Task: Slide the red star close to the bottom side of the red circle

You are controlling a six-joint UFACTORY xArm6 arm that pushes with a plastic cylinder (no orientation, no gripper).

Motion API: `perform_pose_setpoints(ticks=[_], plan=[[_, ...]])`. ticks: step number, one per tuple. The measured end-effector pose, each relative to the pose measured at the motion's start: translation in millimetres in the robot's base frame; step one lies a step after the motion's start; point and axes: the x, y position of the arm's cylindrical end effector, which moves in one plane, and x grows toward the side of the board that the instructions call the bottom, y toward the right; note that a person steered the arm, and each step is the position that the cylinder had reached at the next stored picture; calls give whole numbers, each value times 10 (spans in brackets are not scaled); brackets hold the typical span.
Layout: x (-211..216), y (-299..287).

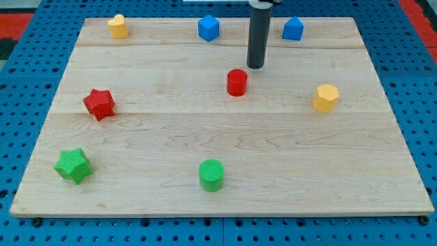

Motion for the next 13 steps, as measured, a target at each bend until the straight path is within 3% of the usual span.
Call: perform_pose_setpoints(ticks=[1,2,5,6,8,11,13], plan=[[20,-117],[29,-650],[549,-3146],[1042,-3615],[1189,-3614],[1130,-3035],[529,-1817]])
